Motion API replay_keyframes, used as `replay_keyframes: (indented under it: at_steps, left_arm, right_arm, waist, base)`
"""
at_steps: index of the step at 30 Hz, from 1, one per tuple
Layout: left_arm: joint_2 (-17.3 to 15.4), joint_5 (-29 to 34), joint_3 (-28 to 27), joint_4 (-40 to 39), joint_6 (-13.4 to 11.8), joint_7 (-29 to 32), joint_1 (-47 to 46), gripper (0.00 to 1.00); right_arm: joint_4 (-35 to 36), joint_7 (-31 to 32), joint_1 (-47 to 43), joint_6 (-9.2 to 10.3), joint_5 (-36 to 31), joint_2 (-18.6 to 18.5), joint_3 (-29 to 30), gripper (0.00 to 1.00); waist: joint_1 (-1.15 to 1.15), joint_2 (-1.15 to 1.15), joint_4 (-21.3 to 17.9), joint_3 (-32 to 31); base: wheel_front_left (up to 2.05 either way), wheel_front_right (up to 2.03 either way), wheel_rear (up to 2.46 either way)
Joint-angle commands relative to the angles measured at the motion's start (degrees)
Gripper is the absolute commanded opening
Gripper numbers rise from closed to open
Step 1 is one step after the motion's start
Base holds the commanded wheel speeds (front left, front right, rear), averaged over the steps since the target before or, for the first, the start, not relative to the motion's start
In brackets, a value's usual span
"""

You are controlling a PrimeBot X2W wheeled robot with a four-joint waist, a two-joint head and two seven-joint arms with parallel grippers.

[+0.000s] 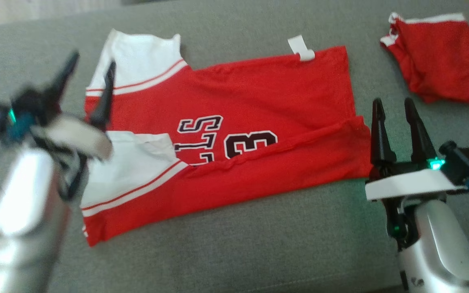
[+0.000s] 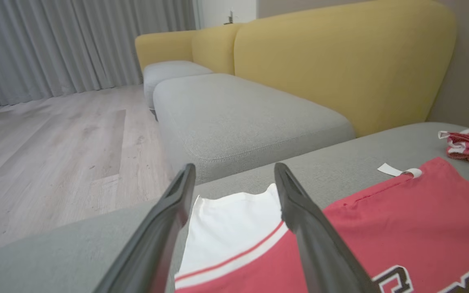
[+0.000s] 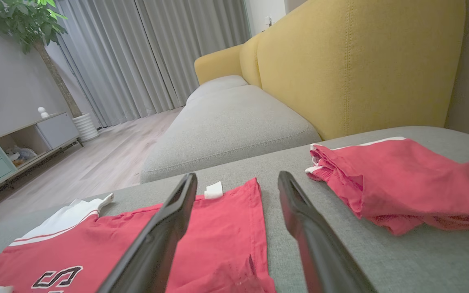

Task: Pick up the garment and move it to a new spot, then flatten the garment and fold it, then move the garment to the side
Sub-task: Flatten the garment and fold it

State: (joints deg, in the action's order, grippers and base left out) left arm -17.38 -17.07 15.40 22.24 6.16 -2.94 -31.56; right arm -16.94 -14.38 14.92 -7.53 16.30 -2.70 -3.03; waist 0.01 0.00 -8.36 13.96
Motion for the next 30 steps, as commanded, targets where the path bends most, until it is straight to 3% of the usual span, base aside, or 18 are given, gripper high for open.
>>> replay_keyframes:
  at_steps: [1,6,10,20,30]
  left_arm:
    - [-3.0,-0.2,-1.5,-0.2,0.5,2.0,-5.0,1.0]
    - [-8.4,-4.4,3.9,9.0,1.3,15.9,-15.2,1.0]
    - [-12.5,-7.8,7.9,13.5,1.3,19.8,-21.2,1.0]
    - [-17.2,-12.3,12.8,23.2,1.3,20.8,-29.3,1.0]
    - [-18.3,-15.3,17.8,27.3,1.3,21.9,-33.6,1.0]
  right_arm:
    - [2.5,-0.6,2.1,0.04,0.7,-0.2,-1.7,1.0]
    - [4.4,-0.6,3.5,0.04,2.3,-0.2,-4.1,1.0]
    - [6.0,-0.6,4.4,0.04,3.0,-0.2,-5.7,1.0]
    - [8.0,-0.6,5.4,0.04,4.2,-0.2,-8.2,1.0]
    - [9.1,-0.6,5.2,0.04,4.7,-0.2,-8.1,1.0]
  waist:
    - [-0.01,0.0,-1.9,3.1]
    - [-0.01,0.0,-5.0,7.3]
    - [-0.01,0.0,-7.1,10.2]
    - [-0.01,0.0,-10.8,14.4]
    - [-0.01,0.0,-12.3,17.2]
  base:
    - [0.0,0.0,0.0]
    - [0.0,0.0,0.0]
    - [0.0,0.0,0.0]
    - [0.0,0.0,0.0]
    - [0.0,0.0,0.0]
